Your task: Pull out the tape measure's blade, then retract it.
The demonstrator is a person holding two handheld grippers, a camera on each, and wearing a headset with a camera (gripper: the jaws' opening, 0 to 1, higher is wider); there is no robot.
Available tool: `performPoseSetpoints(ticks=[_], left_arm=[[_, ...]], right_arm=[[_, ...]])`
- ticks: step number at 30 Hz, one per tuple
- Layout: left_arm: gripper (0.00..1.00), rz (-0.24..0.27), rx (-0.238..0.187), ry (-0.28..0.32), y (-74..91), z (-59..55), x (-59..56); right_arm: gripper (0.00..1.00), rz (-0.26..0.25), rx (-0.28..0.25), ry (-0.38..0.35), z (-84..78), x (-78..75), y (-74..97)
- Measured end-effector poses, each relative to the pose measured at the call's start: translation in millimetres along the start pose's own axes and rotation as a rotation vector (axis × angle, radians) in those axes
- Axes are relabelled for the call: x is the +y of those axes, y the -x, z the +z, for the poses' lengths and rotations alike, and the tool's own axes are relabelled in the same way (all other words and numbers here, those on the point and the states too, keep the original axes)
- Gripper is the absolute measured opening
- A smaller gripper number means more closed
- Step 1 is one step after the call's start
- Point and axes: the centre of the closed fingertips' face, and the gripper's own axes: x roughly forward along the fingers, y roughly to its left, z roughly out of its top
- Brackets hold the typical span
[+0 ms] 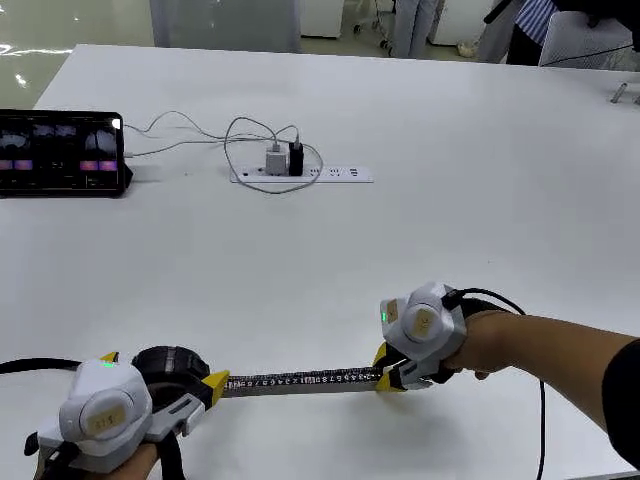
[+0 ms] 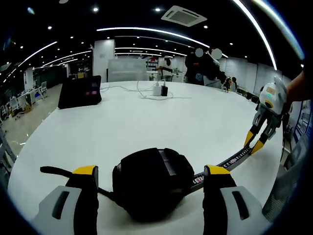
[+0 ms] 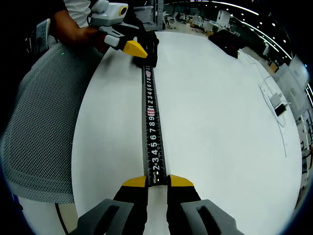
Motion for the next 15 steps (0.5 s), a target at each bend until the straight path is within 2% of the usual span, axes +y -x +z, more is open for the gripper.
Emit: performPoseSetpoints(ticks=[4,7,9,11,14,15], left_arm=[[0.86,0.002,0.007,0.011,-2.3,-2.6,-0.4],[0.84,0.003,0.002,0.020,-2.7,-1.1,-0.7],[0.82,0.006,0.003,0.029,-3.9,-0.8,0.8],[0.80,0.011,0.017,0.084,-5.6,-2.5,2.3],[0.71,0.017,0.023,0.101,-8.2,-2.3,4.5],[0.69,0.000,0.032,0.117,-9.5,-3.7,0.9]], right_arm=[[0.11,0.000,0.031,-0.004,0.7,0.2,-0.8],[0.11,0.009,0.072,0.029,0.8,0.6,-1.1],[0.11,0.015,0.076,0.034,0.8,0.1,-1.0],[0.10,0.020,0.079,0.022,0.0,-0.9,-0.4],[0.10,0.024,0.084,0.014,-0.4,-1.2,-1.0],[0.10,0.025,0.087,0.016,-0.4,-1.1,-1.2]])
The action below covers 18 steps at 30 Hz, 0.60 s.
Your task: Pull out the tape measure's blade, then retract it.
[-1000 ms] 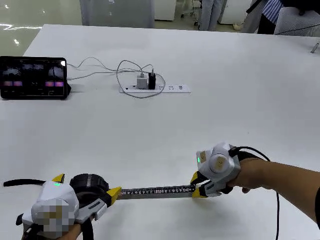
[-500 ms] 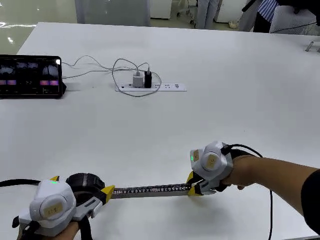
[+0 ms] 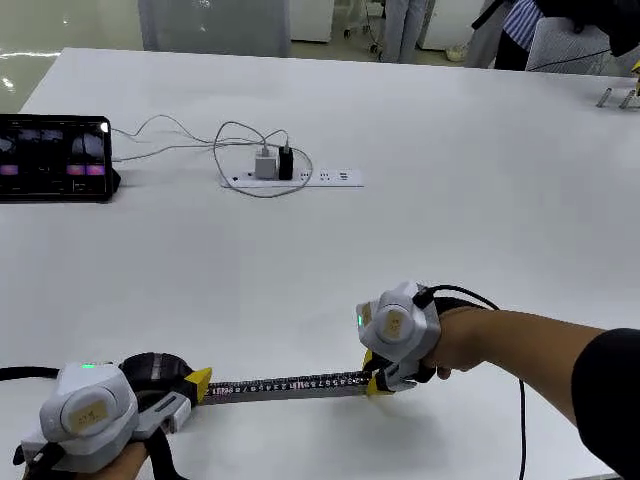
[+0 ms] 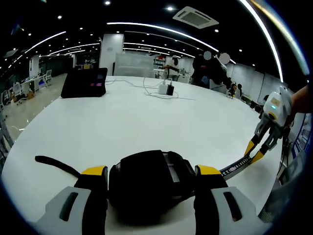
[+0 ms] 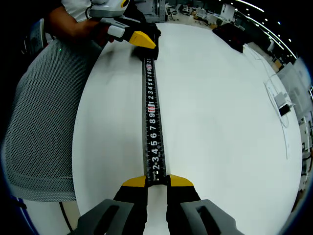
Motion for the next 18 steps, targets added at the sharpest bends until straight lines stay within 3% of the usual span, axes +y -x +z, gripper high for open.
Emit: performPoseSetpoints(ticks=[9,13,18], left_arm=[[0.65,0.009,0.023,-0.037,1.7,-3.0,-0.4],[0.64,0.011,0.027,-0.050,2.0,-3.5,-1.3],[0.64,0.013,0.029,-0.068,2.0,-4.1,-1.2]], right_arm=[[0.10,-0.003,-0.002,-0.030,-0.2,-0.3,0.1],[0.09,-0.004,0.010,-0.008,1.1,0.6,0.0],[0.09,-0.005,-0.009,-0.056,1.9,-0.2,0.4]])
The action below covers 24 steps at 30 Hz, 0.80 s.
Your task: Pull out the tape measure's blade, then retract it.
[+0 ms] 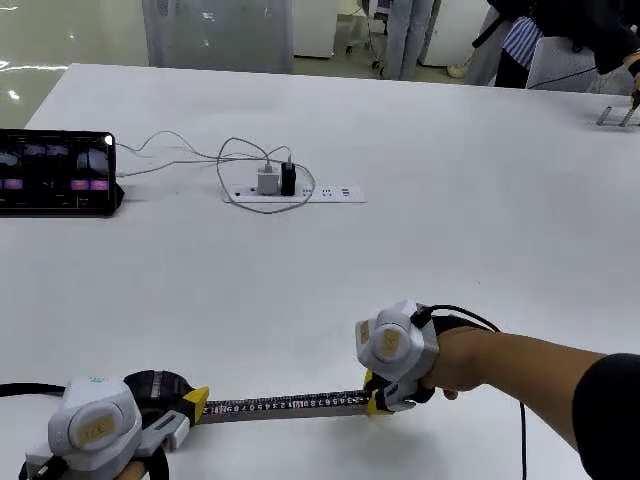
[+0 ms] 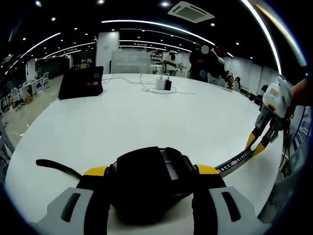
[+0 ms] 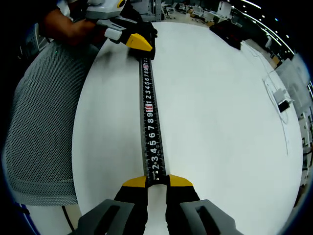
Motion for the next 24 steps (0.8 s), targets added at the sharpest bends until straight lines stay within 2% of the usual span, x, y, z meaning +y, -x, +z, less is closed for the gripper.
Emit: performPoseSetpoints(ticks=[1,3,16,21,24], left_arm=[[0.64,0.000,0.001,-0.001,-0.1,-0.4,0.7],[0.64,0.000,0.000,-0.002,0.0,-0.6,0.7],[0.64,-0.007,0.010,-0.003,-0.4,-0.8,-0.1],[0.64,-0.009,0.011,-0.003,-0.8,-0.7,0.1],[0.64,-0.009,0.011,-0.003,-0.8,-0.7,-0.3]], right_arm=[[0.09,0.002,-0.026,-0.067,2.4,-0.3,-0.8],[0.09,-0.004,-0.026,-0.023,2.4,-1.1,-0.9],[0.10,0.003,-0.022,0.007,15.4,0.2,-6.1],[0.10,0.010,-0.026,-0.020,18.6,-0.4,-6.9],[0.10,0.012,-0.021,-0.006,20.7,1.0,-7.6]])
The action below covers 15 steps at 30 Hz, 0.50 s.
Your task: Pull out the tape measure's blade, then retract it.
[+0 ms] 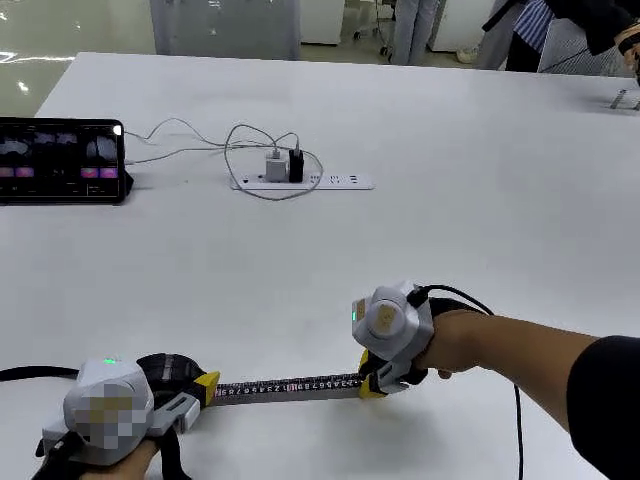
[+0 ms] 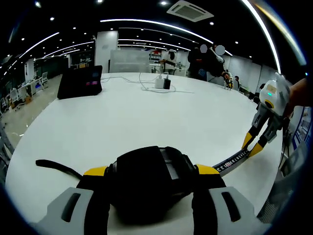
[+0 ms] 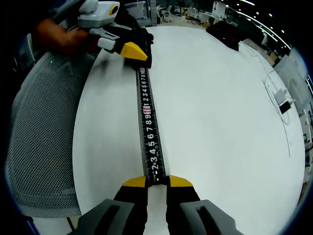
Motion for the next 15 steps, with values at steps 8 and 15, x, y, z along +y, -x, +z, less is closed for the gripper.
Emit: performPoseSetpoints(ticks=[8,15], left_arm=[[0.64,-0.001,0.003,-0.001,0.0,0.0,-0.2],[0.64,-0.001,0.003,-0.001,0.3,-0.2,0.0]], right_arm=[[0.10,0.011,0.000,0.029,5.1,0.7,-1.7],[0.10,0.009,-0.006,0.021,9.7,2.1,-3.2]])
